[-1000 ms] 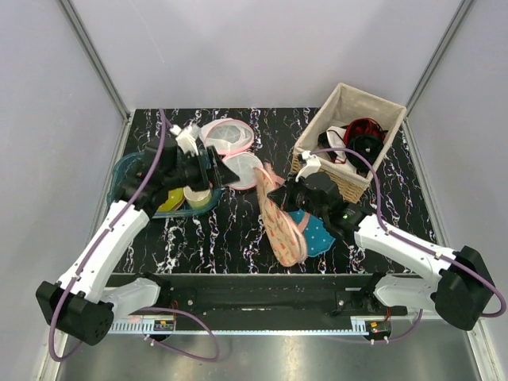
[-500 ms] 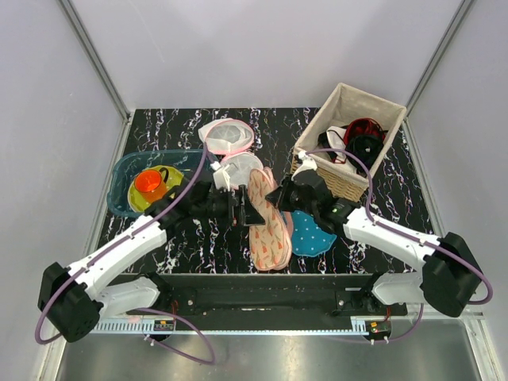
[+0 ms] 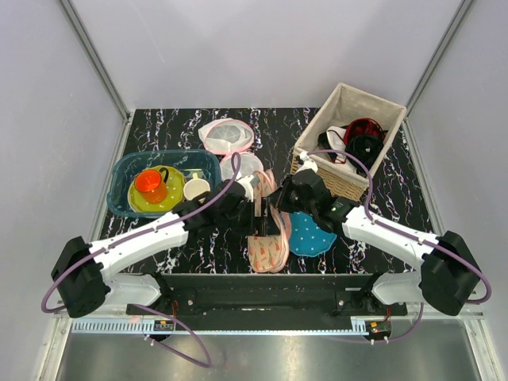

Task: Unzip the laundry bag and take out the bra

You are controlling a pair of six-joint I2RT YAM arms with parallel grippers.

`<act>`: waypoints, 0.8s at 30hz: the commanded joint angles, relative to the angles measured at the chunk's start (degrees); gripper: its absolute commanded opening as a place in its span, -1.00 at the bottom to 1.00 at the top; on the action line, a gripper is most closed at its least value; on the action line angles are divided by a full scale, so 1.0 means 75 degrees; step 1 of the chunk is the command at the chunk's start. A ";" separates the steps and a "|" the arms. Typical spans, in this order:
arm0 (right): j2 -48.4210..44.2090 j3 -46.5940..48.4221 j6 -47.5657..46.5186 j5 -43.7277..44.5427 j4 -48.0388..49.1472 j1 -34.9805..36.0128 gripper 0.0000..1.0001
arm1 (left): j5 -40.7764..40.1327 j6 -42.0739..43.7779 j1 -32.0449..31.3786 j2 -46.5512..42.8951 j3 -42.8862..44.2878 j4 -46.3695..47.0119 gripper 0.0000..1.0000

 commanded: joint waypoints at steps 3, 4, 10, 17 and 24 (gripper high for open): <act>-0.0133 0.0285 0.0108 0.0251 0.0072 0.0027 -1.00 | -0.0959 -0.0299 -0.0123 0.0540 0.0640 0.0421 0.77; -0.0133 0.0285 0.0108 0.0274 0.0072 0.0027 -1.00 | -0.0935 -0.0323 -0.0134 0.0563 0.0651 0.0572 0.79; -0.0110 0.0261 0.0120 0.0193 0.0084 0.0016 -1.00 | -0.0935 -0.0417 -0.0286 0.0973 0.0804 0.0831 0.79; -0.0168 0.0214 0.0167 0.0216 0.0119 0.0027 -1.00 | -0.1274 -0.0640 -0.0380 0.0928 0.0546 0.0938 -0.30; -0.0227 0.0156 0.0096 0.0415 0.0002 0.0016 -1.00 | -0.1310 -0.0663 -0.0380 0.0296 0.0218 0.0761 -1.00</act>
